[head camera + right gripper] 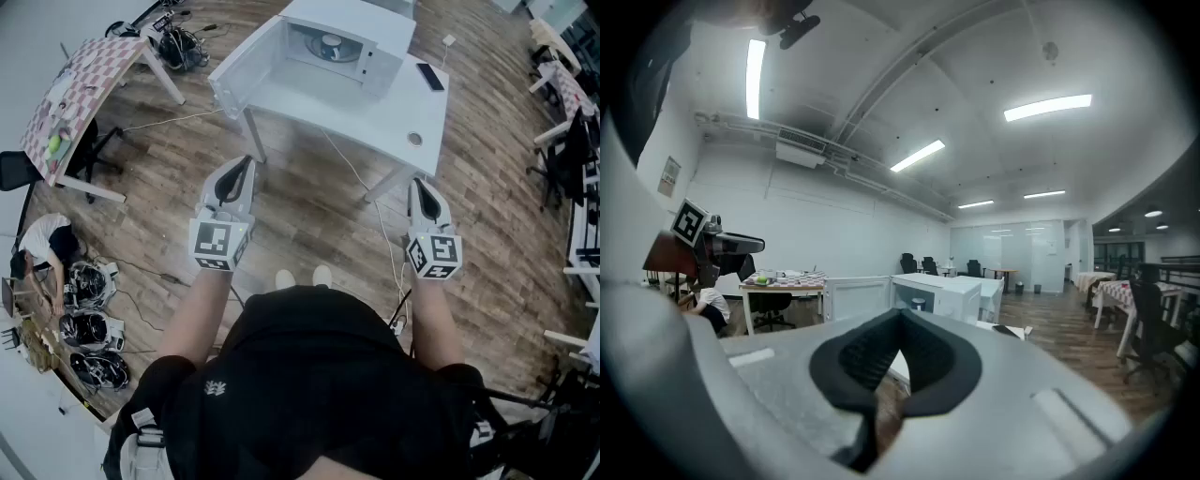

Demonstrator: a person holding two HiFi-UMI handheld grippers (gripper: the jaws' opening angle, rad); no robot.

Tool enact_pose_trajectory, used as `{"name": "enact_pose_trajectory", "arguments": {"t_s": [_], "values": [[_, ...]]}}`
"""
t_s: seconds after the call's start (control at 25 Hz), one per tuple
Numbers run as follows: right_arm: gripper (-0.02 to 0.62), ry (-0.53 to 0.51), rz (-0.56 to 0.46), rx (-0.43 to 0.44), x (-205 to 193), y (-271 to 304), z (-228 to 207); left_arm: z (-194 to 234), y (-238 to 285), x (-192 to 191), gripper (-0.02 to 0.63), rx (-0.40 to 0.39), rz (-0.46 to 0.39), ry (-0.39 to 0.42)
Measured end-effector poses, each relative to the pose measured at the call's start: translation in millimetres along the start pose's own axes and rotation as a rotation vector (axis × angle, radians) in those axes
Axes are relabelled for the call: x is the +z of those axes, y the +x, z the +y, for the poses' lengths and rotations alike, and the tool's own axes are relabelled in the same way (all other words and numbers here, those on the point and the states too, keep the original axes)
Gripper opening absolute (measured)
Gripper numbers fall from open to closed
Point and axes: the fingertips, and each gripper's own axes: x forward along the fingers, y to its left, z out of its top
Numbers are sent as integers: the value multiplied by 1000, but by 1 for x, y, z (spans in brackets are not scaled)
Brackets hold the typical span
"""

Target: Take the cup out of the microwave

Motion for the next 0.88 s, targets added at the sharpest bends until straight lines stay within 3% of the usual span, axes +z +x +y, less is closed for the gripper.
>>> {"name": "enact_pose_trajectory", "arguments": {"t_s": [0.28,0.88], "values": [[0,-26,-7,23,-1,1,-10,-11,6,6,3,24,-1,6],[0,46,-69,79,-14,5,-50,-51,29,19,3,79,-26,50]]}}
